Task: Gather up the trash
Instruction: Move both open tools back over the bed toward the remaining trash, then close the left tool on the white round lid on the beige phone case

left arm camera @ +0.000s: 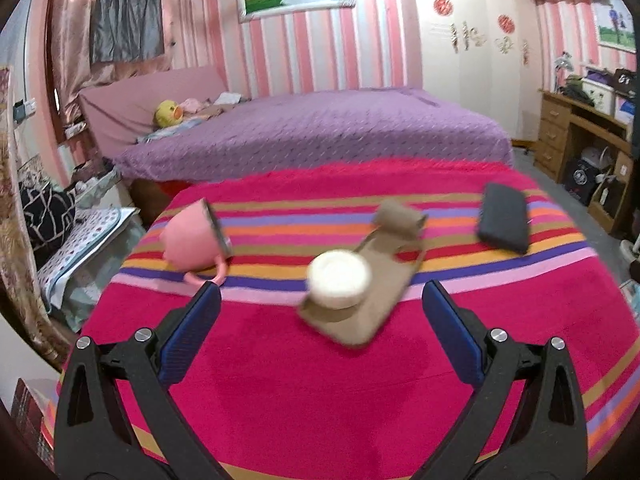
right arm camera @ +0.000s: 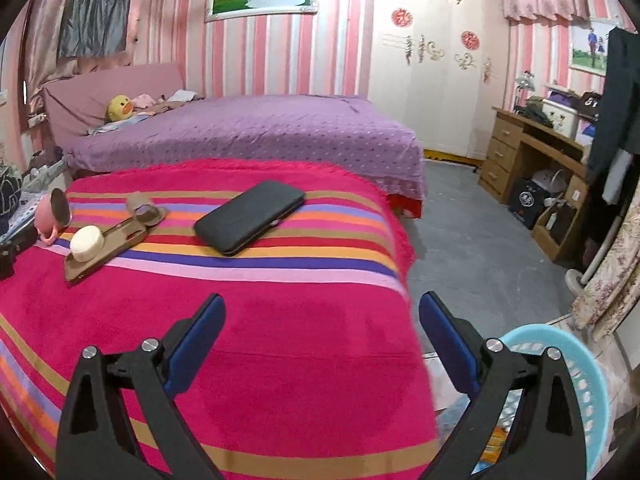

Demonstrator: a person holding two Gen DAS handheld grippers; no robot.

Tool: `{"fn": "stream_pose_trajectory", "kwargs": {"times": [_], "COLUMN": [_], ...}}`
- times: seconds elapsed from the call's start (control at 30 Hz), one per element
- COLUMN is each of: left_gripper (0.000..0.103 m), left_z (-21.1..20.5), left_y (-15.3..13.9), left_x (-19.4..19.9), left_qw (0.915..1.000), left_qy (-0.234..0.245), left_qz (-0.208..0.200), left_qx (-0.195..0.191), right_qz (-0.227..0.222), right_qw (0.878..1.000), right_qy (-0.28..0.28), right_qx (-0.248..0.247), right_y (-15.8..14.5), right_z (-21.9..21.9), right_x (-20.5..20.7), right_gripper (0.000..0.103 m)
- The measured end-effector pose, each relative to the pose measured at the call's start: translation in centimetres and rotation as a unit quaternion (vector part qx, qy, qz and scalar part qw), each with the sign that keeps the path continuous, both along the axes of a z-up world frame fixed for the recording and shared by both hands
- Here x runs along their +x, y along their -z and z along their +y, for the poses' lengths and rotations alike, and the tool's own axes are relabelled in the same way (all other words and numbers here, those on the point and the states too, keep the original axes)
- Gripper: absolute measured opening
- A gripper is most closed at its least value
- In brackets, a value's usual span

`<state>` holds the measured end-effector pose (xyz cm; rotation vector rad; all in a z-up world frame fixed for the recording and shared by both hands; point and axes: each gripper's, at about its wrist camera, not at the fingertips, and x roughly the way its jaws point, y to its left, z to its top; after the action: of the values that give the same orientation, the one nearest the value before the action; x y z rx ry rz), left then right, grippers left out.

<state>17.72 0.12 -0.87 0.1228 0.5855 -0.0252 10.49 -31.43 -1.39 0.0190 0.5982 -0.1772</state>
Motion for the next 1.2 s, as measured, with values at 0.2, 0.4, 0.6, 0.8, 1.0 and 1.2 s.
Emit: {"fn": "stream_pose_trajectory", "kwargs": {"times": [0.2,0.4,0.6,0.8,1.0,1.2], "left_gripper": [0.097,0.097,0.097,0.085,0.072,0.059], "left_z": [2.5,1.2,-0.2,-1.0,-0.6,-1.3], "left_y": [2.4,3.1,3.9,5.7,6.1,6.1], "left_x": [2.2,4.1,6.5,8.7,9.2,8.7], "left_qw": [0.9989,0.9985,0.9971,0.9942,0.9920,0.9934], "left_qy": [-0.017,-0.009,0.011,0.024,0.031,0.034], "left_qz": [0.041,0.053,0.072,0.105,0.119,0.109], "left_qx": [-0.013,-0.013,-0.021,-0.003,-0.027,-0.012], "right_qz": [0.013,0.018,0.026,0.042,0.047,0.049], "right_qw": [1.000,0.999,0.999,0.999,0.999,0.999], "right_qy": [-0.013,-0.017,-0.022,-0.019,-0.018,-0.022], "right_qx": [0.006,0.023,0.017,0.020,0.013,0.001], "right_y": [1.1,1.6,2.2,2.8,3.4,3.7], "right_z": [2.0,3.1,4.3,4.3,5.2,6.2], "right_x": [2.0,3.9,5.3,6.5,7.1,7.1], "right_gripper": [0.095,0.095,0.095,0.095,0.095,0.095]}}
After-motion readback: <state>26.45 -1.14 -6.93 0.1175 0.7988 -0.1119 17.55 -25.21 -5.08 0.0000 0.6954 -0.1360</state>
